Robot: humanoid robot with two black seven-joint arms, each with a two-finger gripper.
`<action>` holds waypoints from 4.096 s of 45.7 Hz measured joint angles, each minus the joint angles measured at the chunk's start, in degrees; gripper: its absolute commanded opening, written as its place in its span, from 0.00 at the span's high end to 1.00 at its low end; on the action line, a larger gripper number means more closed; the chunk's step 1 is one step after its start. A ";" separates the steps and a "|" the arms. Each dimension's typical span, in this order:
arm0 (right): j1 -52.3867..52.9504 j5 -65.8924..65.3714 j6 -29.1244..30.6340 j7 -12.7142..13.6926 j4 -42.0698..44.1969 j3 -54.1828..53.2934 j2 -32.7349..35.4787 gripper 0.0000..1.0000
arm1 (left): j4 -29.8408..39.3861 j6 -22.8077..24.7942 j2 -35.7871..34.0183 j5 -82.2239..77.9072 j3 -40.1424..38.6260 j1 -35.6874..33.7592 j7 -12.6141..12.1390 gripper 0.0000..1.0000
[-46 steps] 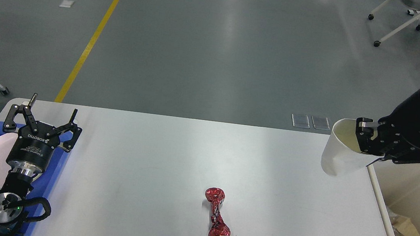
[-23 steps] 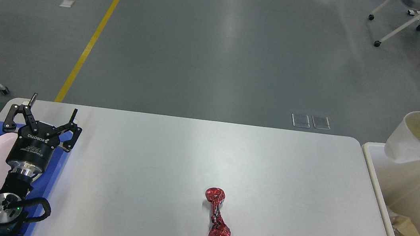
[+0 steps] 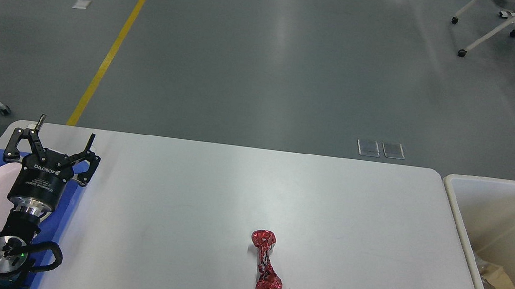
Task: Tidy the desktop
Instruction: 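Lower the paper cup into the bin and release, then raise the right gripper out of the bin and move to the red wrapper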
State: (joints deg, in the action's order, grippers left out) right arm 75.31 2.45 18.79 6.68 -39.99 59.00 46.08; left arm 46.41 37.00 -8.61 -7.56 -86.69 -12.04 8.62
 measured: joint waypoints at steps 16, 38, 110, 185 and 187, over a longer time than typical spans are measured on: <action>-35.04 0.48 -16.74 -0.01 28.41 -17.34 -17.84 1.00 | 0.00 0.00 0.00 0.00 0.00 -0.01 0.00 0.04; -41.90 0.81 -20.61 0.07 32.83 -18.39 -23.94 0.14 | 0.00 0.00 0.00 0.00 0.00 -0.01 -0.03 0.04; 40.05 -13.56 29.23 1.74 -24.75 14.81 -22.46 0.00 | 0.00 0.00 0.00 0.00 0.00 0.00 -0.10 0.04; 69.06 4.82 24.50 4.29 -51.76 7.92 -31.15 0.00 | 0.00 0.00 0.00 0.00 0.03 -0.01 -0.09 0.04; 67.57 4.62 21.85 4.30 -51.74 6.83 -31.19 0.00 | 0.00 0.00 0.00 0.00 0.03 -0.01 -0.09 0.04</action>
State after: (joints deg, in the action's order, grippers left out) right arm 142.88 7.07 40.63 10.98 -91.73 65.83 14.89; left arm 46.41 37.00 -8.61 -7.56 -86.66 -12.05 8.53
